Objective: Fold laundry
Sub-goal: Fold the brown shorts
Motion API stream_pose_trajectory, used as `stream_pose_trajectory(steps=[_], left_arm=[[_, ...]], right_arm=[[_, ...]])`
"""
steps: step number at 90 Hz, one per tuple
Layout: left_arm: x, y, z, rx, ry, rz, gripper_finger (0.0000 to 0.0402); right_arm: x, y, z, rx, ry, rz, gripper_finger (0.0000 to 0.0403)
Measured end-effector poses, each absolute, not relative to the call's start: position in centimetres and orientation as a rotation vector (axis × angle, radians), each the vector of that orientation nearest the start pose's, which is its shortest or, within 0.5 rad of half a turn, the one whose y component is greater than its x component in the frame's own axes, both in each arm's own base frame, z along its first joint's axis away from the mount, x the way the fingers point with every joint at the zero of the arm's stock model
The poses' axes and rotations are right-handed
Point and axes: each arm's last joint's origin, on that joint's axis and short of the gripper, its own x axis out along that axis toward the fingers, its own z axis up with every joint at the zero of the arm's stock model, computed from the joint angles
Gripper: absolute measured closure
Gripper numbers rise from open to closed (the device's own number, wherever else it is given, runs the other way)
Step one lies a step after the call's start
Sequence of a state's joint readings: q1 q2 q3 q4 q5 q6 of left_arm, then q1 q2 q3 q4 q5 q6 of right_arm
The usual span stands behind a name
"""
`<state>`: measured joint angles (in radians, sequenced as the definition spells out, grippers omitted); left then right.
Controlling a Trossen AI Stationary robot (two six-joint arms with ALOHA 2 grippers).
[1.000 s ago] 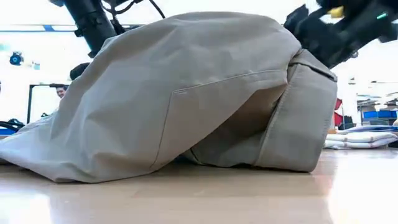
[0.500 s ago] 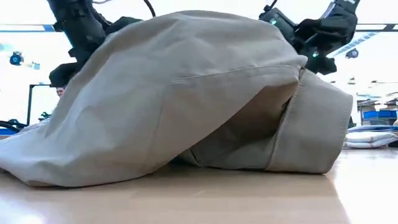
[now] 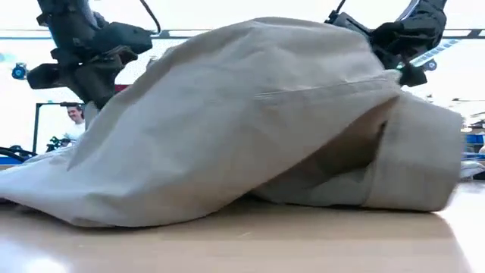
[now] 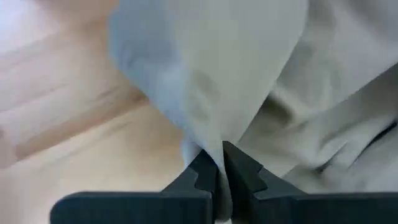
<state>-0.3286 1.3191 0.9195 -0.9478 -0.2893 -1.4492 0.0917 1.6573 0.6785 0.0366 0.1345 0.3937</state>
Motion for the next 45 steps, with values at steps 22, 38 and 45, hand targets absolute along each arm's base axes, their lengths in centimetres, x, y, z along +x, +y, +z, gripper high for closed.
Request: stream_pose_trajectory(steps=[22,38,45], left_arm=[[21.0,-6.6,22.4,-0.843,1.119,0.824,0.0402],[21.1,-6.6,22.4,-0.827,1.126,0.815,0.0402],[21.0,-6.6,22.2,-0.829,1.134,0.819,0.0400]], right_arm=[[26.1,2.7,12.6,0.262,0.966,-0.219,0.0403],[25.2,3.0,12.8,0.265,0.997,-0.222,0.0403],[25.0,3.1,12.8,0.298,0.999,-0.236,0.0403]])
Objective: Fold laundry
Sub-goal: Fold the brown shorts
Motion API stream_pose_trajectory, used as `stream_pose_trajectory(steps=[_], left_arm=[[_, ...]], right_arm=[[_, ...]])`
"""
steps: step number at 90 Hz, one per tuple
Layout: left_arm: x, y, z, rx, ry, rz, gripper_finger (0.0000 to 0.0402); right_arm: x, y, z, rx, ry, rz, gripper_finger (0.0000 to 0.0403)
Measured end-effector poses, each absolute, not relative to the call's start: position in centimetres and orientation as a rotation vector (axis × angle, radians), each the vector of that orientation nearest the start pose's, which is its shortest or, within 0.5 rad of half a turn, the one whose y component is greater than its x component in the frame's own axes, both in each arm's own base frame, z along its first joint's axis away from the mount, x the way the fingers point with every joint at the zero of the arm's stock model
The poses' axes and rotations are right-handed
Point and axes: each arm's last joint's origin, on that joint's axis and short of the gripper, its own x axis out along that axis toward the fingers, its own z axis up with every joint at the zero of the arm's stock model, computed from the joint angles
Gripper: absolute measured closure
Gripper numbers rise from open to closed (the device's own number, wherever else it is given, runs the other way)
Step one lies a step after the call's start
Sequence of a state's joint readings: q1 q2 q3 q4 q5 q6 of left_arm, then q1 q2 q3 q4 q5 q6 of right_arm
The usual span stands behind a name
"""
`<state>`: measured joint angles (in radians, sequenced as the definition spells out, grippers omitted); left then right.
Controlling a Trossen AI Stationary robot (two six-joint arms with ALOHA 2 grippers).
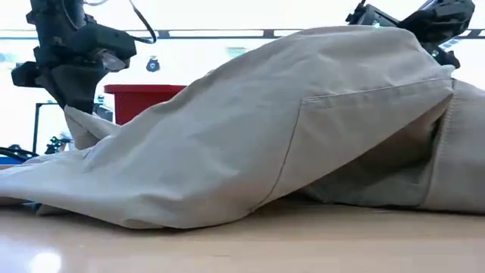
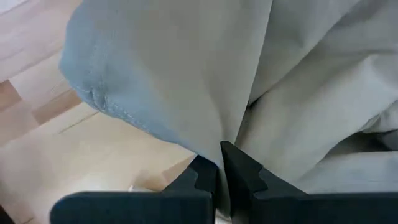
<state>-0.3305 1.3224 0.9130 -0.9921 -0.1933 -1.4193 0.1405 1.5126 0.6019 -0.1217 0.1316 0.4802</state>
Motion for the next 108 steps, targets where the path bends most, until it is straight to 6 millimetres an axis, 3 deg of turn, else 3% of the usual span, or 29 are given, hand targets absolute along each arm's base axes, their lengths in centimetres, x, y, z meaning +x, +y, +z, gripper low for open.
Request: stream_pose_trajectory(steps=[17,43,53,68,88,96,108], left_arm=[[20.6,-6.9,21.3,-0.889,1.220,0.788,0.0342],[21.3,-6.8,21.7,-0.907,1.049,0.782,0.0117],[21.7,-6.7,23.0,-0.925,0.930,0.802,0.0064],[22.0,-6.6,25.1,-0.932,0.856,0.775,0.0063],[21.1,-6.5,26.2,-0.886,0.973,0.749,0.0091],[21.0,-6.5,26.5,-0.804,0.992,0.674,0.0092],[21.7,-6.0,26.3,-0.576,0.877,0.668,0.0092]], right_arm=[[24.6,4.4,12.7,0.300,1.005,-0.214,0.0403],[24.2,6.1,12.7,0.306,1.015,-0.170,0.0403],[24.0,6.5,12.6,0.302,1.027,-0.164,0.0403],[23.6,6.6,12.7,0.300,1.049,-0.190,0.0403],[23.1,6.3,13.0,0.284,1.037,-0.270,0.0403],[22.9,6.1,13.1,0.278,1.034,-0.307,0.0403],[23.0,6.1,13.2,0.273,1.019,-0.301,0.0403]])
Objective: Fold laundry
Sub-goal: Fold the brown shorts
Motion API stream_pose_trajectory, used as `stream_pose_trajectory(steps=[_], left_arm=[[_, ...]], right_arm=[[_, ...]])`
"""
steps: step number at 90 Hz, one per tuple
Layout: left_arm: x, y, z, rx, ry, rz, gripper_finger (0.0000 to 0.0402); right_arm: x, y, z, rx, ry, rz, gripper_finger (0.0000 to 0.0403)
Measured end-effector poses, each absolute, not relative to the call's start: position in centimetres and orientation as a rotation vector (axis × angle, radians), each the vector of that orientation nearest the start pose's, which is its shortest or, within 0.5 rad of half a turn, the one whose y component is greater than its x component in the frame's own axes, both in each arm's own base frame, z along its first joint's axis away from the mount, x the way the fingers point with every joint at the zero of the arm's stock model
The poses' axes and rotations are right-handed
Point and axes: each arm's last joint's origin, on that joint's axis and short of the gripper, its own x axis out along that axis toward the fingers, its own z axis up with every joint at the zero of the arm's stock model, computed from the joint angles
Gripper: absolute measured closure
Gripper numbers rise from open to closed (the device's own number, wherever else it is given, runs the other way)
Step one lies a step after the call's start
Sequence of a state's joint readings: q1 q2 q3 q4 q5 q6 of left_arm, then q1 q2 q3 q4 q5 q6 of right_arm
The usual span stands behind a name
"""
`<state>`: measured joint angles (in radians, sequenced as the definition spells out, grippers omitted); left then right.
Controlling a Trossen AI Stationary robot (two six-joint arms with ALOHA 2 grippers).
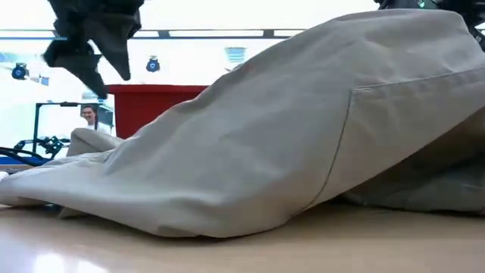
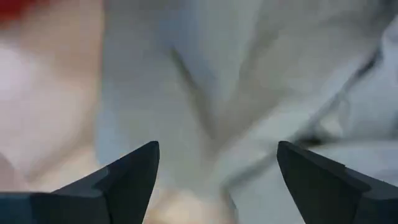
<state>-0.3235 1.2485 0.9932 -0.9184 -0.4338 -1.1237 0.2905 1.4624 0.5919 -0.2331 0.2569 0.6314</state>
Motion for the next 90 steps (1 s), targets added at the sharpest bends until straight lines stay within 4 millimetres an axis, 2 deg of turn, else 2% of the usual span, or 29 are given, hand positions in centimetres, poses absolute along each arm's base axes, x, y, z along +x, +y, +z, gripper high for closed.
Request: stream_pose_trajectory(steps=[10,16,22,33,42,63,73,84,90], left_arm=[[23.7,-5.4,25.4,-0.373,0.822,0.521,0.0093],[24.8,-4.9,24.2,-0.307,0.803,0.445,0.0094],[25.2,-4.3,22.7,-0.254,0.815,0.438,0.0102],[24.6,-2.8,19.9,-0.241,0.878,0.487,0.0138],[23.8,-2.0,18.5,-0.267,0.909,0.500,0.0183],[23.1,-1.4,16.3,-0.355,0.881,0.440,0.0296],[22.5,-1.4,15.4,-0.392,0.898,0.465,0.0344],[22.0,-1.4,15.0,-0.392,0.916,0.459,0.0388],[21.8,-1.4,14.7,-0.397,0.937,0.446,0.0397]], right_arm=[[23.0,6.3,13.2,0.233,1.021,-0.270,0.0403],[22.9,6.7,13.2,0.191,1.020,-0.234,0.0403],[22.8,7.2,13.1,0.151,1.019,-0.191,0.0403],[22.1,7.9,12.9,0.127,1.032,-0.140,0.0403],[21.5,8.2,12.6,0.161,1.041,-0.129,0.0403],[20.7,8.8,12.5,0.197,1.048,-0.128,0.0403],[20.3,8.6,12.7,0.223,1.067,-0.141,0.0403],[19.7,8.6,13.2,0.225,1.070,-0.132,0.0403],[19.5,8.6,13.6,0.235,1.055,-0.122,0.0403]])
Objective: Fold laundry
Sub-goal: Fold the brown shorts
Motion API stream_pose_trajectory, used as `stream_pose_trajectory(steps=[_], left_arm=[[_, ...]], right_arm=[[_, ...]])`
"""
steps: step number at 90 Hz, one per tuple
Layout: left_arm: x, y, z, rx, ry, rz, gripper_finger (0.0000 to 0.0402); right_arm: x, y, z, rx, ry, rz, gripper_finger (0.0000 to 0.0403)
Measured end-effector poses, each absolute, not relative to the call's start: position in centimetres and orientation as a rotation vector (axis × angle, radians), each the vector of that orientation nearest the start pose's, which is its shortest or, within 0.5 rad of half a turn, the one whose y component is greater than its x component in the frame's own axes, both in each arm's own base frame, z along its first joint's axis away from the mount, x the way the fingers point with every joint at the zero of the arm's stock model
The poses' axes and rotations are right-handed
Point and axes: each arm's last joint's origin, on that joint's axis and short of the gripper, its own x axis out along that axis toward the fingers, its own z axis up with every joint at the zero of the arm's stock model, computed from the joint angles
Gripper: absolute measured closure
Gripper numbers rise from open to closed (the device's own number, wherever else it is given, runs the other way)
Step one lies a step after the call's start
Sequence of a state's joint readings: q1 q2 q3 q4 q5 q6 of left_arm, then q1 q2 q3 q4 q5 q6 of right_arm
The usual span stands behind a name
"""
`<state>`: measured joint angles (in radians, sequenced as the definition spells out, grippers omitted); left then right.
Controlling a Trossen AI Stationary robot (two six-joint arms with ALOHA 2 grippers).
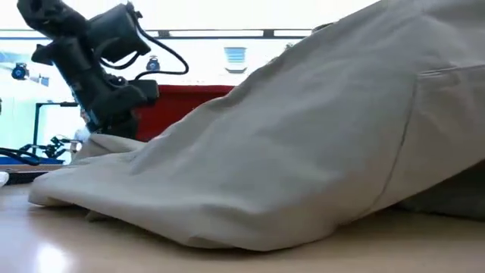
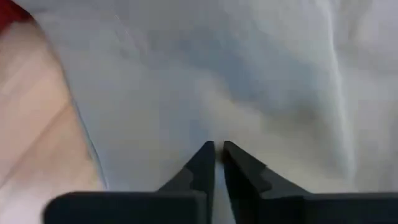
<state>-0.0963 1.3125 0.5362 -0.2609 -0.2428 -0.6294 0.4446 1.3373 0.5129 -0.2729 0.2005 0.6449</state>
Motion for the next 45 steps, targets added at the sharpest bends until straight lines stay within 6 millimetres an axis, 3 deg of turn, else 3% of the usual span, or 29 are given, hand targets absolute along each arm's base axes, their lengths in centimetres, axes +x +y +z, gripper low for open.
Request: stream_pose_trajectory(steps=[28,45], left_arm=[[21.3,-1.6,14.1,-0.441,0.999,0.430,0.0400],[20.4,-1.7,13.2,-0.553,1.018,0.477,0.0401]], right_arm=[[17.0,7.5,13.8,0.268,1.135,-0.212,0.0403],[16.3,7.1,14.1,0.246,1.164,-0.225,0.0403]])
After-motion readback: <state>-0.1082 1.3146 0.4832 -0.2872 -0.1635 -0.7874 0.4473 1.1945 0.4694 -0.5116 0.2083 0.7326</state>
